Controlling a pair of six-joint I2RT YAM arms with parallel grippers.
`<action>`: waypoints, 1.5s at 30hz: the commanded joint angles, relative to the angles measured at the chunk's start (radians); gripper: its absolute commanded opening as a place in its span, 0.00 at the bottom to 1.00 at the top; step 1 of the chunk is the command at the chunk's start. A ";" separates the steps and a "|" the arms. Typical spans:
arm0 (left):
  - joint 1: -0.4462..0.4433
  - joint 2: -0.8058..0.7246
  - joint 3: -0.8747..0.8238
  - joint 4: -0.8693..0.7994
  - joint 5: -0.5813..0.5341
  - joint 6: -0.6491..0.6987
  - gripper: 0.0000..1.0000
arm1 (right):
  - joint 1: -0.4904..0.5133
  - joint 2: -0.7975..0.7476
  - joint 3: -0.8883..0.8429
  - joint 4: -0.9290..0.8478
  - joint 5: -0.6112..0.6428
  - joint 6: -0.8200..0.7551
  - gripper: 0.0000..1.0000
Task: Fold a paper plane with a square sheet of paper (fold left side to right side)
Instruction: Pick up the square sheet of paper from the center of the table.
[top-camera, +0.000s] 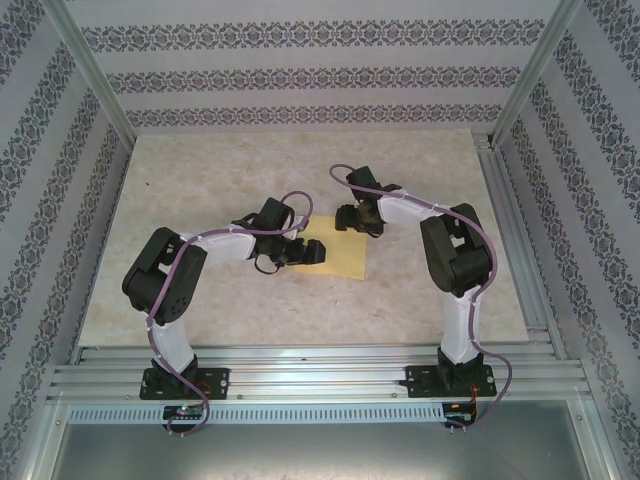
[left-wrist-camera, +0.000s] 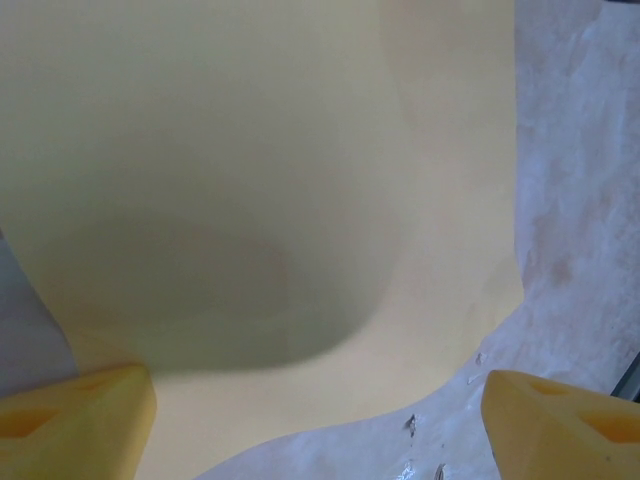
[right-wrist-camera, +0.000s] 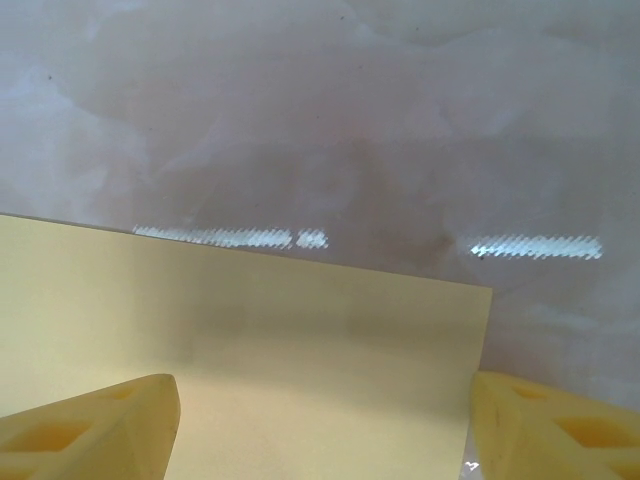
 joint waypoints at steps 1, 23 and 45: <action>-0.021 0.039 -0.002 -0.012 -0.012 -0.001 0.86 | 0.048 -0.027 -0.048 0.014 -0.170 0.054 0.77; -0.022 0.034 -0.001 0.027 -0.008 -0.050 0.79 | -0.017 -0.168 -0.217 0.236 -0.405 0.170 0.86; -0.023 0.049 0.026 -0.003 -0.023 -0.037 0.78 | -0.076 -0.343 -0.360 0.206 -0.478 0.128 0.79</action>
